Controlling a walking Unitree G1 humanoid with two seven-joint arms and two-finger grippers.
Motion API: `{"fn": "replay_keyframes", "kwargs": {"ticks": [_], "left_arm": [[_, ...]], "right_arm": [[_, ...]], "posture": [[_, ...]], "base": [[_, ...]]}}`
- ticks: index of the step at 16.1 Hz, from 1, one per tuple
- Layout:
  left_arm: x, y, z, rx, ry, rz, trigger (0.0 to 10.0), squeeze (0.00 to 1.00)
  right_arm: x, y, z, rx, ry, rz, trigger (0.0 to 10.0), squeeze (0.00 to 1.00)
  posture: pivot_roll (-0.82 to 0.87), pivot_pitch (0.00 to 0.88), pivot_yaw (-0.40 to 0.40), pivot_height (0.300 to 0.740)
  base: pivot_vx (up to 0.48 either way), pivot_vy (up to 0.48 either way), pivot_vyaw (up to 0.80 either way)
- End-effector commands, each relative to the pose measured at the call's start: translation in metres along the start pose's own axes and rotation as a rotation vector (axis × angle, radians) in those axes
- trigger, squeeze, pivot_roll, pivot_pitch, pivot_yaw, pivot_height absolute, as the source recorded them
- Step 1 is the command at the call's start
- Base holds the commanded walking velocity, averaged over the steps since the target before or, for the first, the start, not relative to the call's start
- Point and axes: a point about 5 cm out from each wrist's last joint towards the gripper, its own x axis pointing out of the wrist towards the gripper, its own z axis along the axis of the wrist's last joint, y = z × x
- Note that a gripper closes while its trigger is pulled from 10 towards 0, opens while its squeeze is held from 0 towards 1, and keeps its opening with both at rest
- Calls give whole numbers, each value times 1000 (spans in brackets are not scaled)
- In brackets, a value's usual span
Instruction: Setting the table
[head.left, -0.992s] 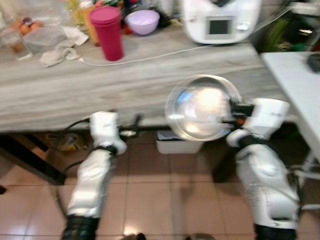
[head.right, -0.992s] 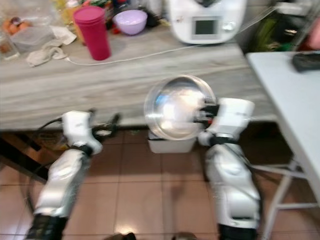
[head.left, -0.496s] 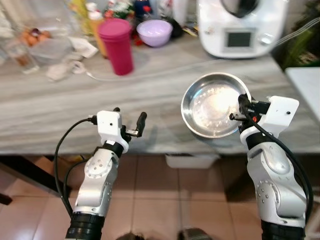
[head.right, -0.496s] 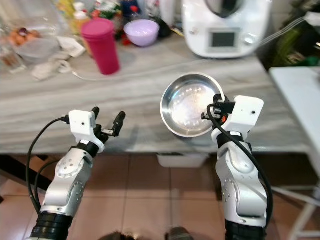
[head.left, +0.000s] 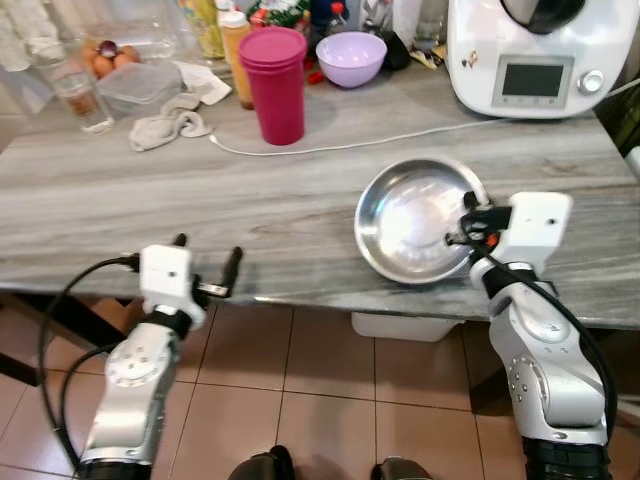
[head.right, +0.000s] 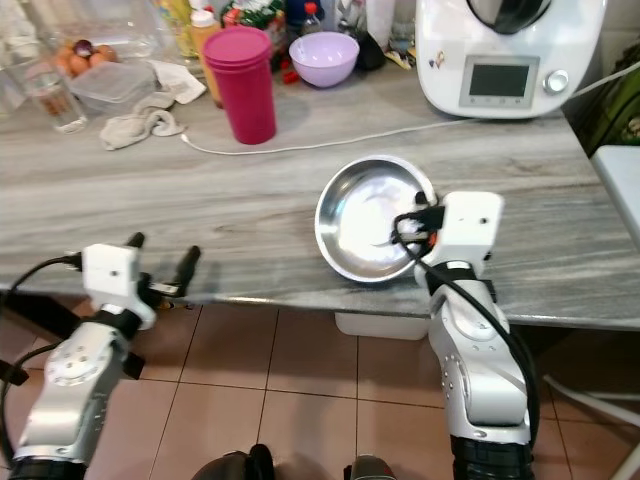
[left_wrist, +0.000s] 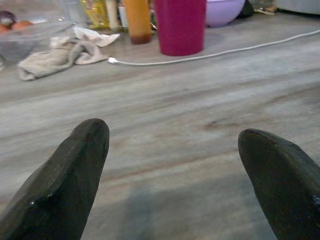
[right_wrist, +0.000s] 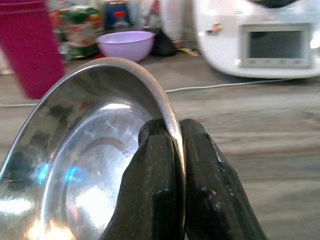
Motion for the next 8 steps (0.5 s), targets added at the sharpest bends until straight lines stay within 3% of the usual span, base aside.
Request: {"fn": "replay_keyframes", "kwargs": {"ticks": [1,4,8], "left_arm": [[-4,-1,2,7,-10,-25,10000,0],[-9,-12,1,-15,-11,-110,10000,0],[-13,-26,-2,-63,2,-206,10000,0]], "right_arm": [[2,4,-2,15,7,45,10000,0],[8,2,-10,115,51,7,10000,0],[23,10,-24,266,80,8,10000,0]], "posture": [[-231,182,51,740],[-233,185,46,740],[-226,187,47,740]], "base": [[0,0,0],[0,0,0],[0,0,0]]}}
